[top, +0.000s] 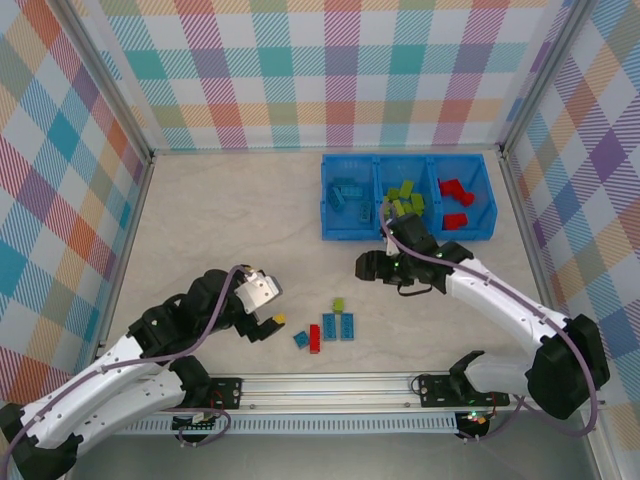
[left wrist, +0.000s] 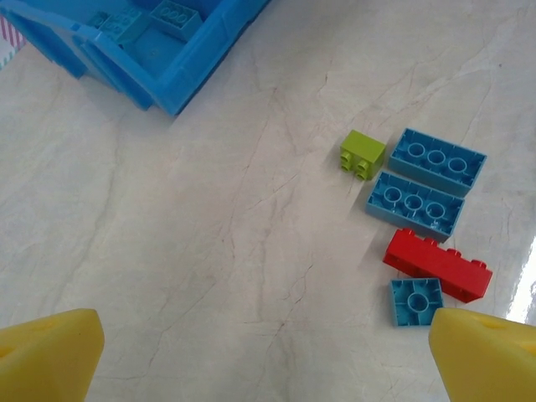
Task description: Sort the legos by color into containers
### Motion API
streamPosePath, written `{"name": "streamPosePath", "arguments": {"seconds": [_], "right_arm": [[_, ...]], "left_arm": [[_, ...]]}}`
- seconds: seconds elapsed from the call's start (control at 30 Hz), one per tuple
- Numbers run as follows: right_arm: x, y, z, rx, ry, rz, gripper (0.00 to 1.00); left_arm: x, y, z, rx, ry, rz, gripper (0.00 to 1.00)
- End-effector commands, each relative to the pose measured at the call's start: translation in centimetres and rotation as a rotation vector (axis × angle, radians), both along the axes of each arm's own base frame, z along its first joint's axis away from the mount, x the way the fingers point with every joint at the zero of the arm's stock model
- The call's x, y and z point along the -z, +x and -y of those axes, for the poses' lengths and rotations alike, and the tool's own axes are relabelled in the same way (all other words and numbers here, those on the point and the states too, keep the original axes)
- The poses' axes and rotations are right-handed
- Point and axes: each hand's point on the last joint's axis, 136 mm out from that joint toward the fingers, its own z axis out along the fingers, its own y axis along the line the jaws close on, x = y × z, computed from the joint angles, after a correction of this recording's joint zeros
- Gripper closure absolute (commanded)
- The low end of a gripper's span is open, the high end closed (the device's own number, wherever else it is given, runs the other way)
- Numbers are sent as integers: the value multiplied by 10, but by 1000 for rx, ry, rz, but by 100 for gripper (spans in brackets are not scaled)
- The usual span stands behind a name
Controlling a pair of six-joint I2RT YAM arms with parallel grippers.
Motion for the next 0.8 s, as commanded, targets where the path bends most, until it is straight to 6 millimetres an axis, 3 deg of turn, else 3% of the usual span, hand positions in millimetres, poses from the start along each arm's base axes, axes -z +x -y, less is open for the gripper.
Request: {"name": "streamPosePath", "arguments": {"seconds": [0.0, 0.07, 0.17, 0.3, 0.57, 0.77], "right_arm": [[-1, -9, 3, 53, 42, -28, 31], [2, -9, 14, 95, 8, -13, 27], [-1, -7, 28, 149, -27, 25, 19], [-9, -7, 31, 155, -18, 64, 11], [-9, -5, 32, 144, -31, 73, 5], [-6, -4, 28, 138, -24, 61, 3]], "left_arm": [[-34, 17, 13, -128, -193, -49, 0], [-40, 26, 28, -223, -333, -144, 11], [-25, 31, 49, -332, -438, -252, 14], [13, 34, 42, -603, -428, -372, 24], [85, -13, 32, -871, -372, -752, 26], [119, -45, 37, -1025, -330, -964, 33]]}}
